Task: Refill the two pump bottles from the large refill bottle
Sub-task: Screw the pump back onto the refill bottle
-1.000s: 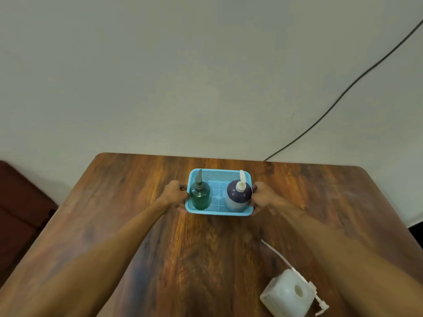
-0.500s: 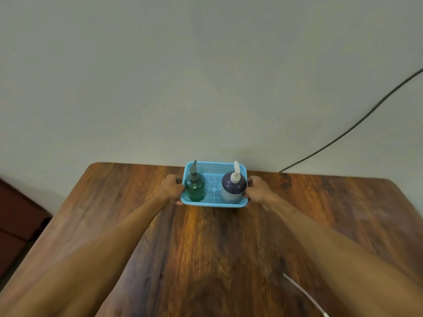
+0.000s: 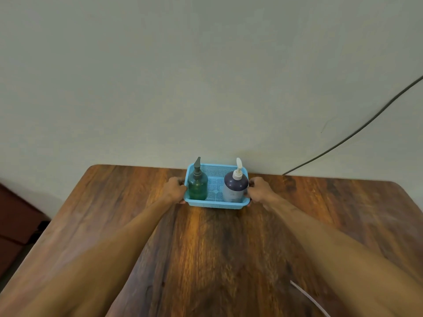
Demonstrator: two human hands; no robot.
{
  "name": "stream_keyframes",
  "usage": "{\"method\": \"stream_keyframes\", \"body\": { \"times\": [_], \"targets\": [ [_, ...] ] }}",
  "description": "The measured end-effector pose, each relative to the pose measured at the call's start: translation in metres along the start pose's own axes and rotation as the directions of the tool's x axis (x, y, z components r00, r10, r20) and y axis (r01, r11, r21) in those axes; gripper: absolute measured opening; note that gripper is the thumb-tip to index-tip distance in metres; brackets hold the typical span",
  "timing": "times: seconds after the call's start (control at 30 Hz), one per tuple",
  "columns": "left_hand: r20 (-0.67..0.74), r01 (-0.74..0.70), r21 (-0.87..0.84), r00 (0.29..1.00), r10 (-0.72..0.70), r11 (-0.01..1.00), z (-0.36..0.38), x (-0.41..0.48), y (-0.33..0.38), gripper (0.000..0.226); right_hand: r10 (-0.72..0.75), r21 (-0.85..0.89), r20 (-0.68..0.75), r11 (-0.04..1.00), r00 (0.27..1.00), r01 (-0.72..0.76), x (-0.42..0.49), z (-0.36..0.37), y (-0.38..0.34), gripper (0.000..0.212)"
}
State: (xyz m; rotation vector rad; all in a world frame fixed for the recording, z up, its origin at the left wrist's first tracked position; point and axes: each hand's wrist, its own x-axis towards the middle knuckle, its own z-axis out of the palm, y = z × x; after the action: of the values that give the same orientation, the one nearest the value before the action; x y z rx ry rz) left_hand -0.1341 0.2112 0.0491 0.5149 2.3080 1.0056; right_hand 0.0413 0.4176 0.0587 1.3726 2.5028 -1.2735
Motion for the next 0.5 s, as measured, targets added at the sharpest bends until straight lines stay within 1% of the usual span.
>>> {"method": "stream_keyframes", "body": {
  "times": [0.1,0.2,0.3,0.33,0.4,0.5],
  "targets": [
    [-0.016,-0.008,-0.055,1.0,0.007,0.998,0.002,-0.005,-0.001,0.033,-0.007,0.004,0.009,1.0,1.0,0.007,0.0,0.002,0.003,0.019],
    [-0.054,-0.042,-0.121,0.998,0.036,0.992,0.003,-0.024,-0.002,0.04,0.018,0.051,0.03,0.998,0.999,-0.019,-0.008,0.0,0.007,0.027],
    [-0.156,-0.048,-0.056,0.987,0.039,0.997,0.002,-0.054,-0.009,0.044,0.01,0.081,0.003,0.997,1.0,-0.011,-0.029,-0.006,0.011,0.041],
    [-0.17,-0.051,-0.057,0.985,0.041,0.997,0.003,-0.068,-0.012,0.043,-0.003,0.094,-0.012,0.996,1.0,0.004,-0.039,-0.01,0.013,0.043],
    [-0.165,-0.066,-0.077,0.985,0.052,0.995,0.005,-0.095,-0.016,0.04,-0.041,0.118,-0.03,0.992,0.999,0.045,-0.061,-0.017,0.016,0.041],
    [-0.123,-0.051,-0.222,0.992,0.023,0.974,0.015,-0.142,-0.014,0.041,-0.081,0.205,-0.049,0.975,0.996,0.089,-0.106,-0.032,0.025,0.038]
  ]
}}
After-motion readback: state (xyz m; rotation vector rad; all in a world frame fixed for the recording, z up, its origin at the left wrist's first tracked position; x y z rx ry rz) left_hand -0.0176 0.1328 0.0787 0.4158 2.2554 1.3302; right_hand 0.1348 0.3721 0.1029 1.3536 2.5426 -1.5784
